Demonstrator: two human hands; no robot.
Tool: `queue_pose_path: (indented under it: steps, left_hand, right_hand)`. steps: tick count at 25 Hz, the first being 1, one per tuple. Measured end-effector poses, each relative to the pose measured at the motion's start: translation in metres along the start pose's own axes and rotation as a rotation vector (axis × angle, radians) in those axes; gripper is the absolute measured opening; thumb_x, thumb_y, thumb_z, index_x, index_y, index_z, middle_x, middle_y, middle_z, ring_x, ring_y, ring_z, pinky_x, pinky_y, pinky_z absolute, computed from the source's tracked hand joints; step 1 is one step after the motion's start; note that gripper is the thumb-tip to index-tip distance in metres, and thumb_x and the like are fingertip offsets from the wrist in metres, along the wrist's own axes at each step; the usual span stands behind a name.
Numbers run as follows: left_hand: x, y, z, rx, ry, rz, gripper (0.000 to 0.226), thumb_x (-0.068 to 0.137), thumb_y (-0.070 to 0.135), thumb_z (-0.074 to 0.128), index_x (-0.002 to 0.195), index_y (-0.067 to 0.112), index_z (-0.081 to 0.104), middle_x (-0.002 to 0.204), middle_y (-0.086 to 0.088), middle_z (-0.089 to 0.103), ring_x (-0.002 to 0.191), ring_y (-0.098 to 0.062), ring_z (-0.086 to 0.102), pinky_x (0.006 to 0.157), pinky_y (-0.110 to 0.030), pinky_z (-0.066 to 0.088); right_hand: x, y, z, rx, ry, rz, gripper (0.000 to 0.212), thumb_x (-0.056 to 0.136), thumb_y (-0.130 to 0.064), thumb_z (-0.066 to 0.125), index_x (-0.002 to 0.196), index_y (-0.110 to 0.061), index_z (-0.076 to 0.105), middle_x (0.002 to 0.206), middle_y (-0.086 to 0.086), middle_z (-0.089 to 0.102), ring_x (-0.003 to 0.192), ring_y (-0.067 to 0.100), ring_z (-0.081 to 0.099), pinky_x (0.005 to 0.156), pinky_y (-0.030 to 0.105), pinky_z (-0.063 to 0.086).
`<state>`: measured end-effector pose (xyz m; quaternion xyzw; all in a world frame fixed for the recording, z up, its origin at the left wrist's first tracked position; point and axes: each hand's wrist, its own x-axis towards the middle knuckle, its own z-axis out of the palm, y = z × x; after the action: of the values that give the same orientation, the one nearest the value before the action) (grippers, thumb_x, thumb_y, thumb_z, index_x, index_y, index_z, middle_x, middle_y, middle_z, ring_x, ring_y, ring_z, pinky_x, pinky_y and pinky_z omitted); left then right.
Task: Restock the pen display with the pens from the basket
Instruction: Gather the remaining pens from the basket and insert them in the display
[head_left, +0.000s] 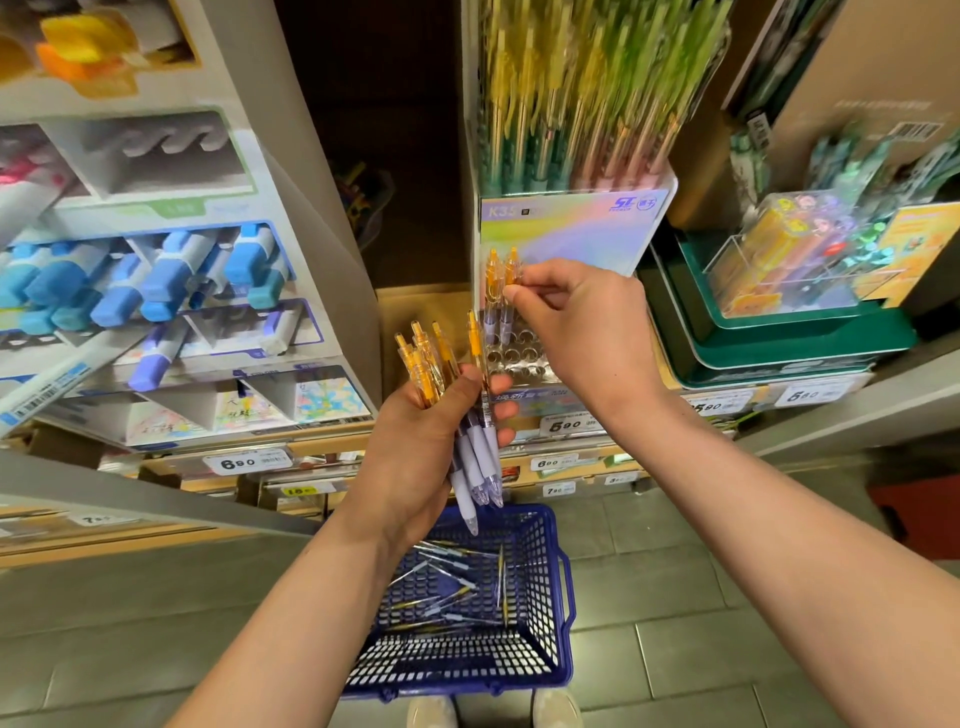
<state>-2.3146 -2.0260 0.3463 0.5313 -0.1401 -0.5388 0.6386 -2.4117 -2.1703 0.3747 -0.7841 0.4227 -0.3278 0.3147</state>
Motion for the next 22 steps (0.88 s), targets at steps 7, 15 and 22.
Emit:
queue_pose_path:
  steps: [7,15,22]
  left_hand:
    - [-0.001,0.002,0.006,0.001,-0.021,0.027,0.025,0.103,0.024,0.056,0.119,0.01,0.07,0.11,-0.011,0.077,0.092,-0.024,0.076,0.072,-0.03,0.06]
    - [-0.001,-0.001,0.005,-0.058,-0.008,0.015,0.024,0.1,0.028,0.061,0.105,0.011,0.078,0.108,-0.016,0.077,0.094,-0.028,0.076,0.076,-0.034,0.061]
    - [-0.002,-0.001,-0.004,-0.033,0.007,-0.007,0.035,0.093,0.031,0.067,0.119,0.008,0.071,0.083,-0.009,0.07,0.075,-0.021,0.069,0.069,-0.03,0.058]
  right_hand:
    - [-0.022,-0.003,-0.005,0.102,-0.178,0.26,0.028,0.095,-0.046,0.064,0.08,-0.024,0.072,0.066,-0.011,0.069,0.06,0.003,0.065,0.052,0.011,0.047]
    - [-0.033,-0.006,-0.011,0.686,-0.395,0.51,0.023,0.092,-0.028,0.07,0.109,-0.013,0.076,0.075,0.007,0.069,0.063,0.015,0.062,0.064,0.028,0.057]
    - [-0.004,-0.025,-0.037,0.707,-0.037,0.267,0.008,0.088,-0.005,0.074,0.091,-0.013,0.076,0.073,0.001,0.075,0.068,0.014,0.069,0.075,0.029,0.061]
